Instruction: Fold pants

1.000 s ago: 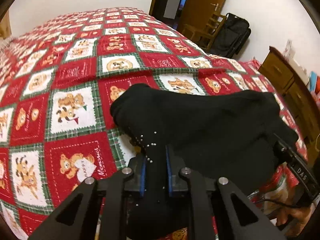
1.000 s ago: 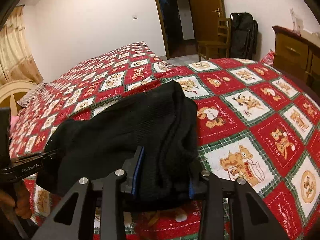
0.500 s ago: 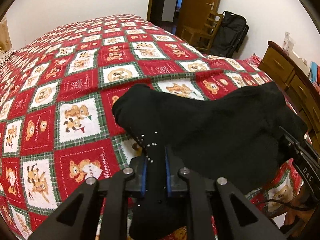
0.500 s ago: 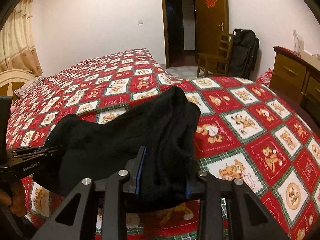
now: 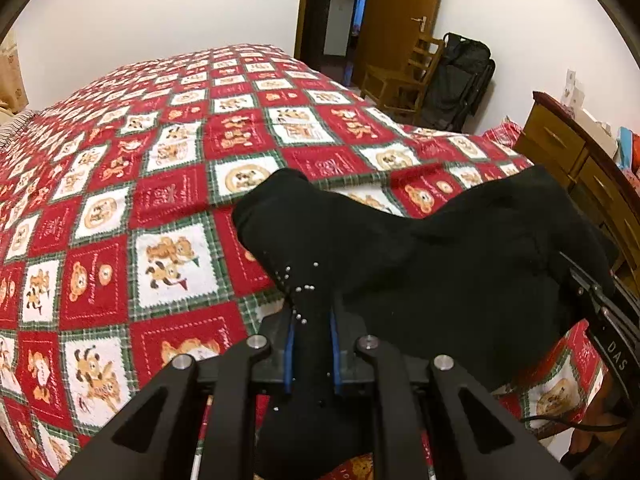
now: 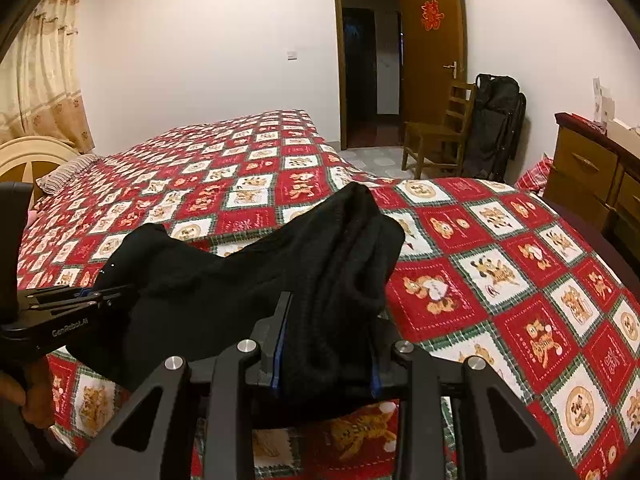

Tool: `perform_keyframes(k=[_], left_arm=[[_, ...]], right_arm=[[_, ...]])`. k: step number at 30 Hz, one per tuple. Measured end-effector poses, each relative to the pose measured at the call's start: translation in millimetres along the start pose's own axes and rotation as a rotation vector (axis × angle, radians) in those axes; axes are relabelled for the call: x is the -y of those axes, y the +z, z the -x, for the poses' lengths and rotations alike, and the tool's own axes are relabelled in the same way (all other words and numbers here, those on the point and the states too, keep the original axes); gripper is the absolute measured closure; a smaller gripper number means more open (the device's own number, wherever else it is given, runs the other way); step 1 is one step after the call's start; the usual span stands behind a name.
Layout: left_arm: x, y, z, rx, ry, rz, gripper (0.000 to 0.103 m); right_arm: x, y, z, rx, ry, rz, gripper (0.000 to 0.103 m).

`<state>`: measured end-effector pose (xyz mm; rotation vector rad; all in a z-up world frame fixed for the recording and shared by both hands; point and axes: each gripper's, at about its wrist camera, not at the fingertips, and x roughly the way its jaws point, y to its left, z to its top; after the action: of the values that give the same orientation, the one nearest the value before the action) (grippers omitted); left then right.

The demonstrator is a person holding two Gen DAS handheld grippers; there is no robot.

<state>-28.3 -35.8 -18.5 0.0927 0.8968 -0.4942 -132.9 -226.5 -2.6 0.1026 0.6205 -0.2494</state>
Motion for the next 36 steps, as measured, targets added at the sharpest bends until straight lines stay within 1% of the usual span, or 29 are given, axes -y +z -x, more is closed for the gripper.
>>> perform_keyframes(k=[7,23,29,36], left_arm=[[-15.2,7.1,3.1,0.017,0.026,0.030,0.089],[-61.2,14.3,6.5,0.040,0.073,0.126,0.089],[-85.9,18.7,11.6,0.056,0.103,0.172,0.089],[-122.5,17.2,18.1,0.068,0.177,0.235,0.089]], right_arm=[[-19.8,14.4,-4.5,0.020,0.029,0.036,0.072],[-65.0,38.9,-22.7,0.033,0.104,0.105,0.072],[-91.2,48.8,-39.8,0.009,0.166,0.126,0.072],[-131.3,59.5,-54.8,0.003,0.242,0.185,0.072]])
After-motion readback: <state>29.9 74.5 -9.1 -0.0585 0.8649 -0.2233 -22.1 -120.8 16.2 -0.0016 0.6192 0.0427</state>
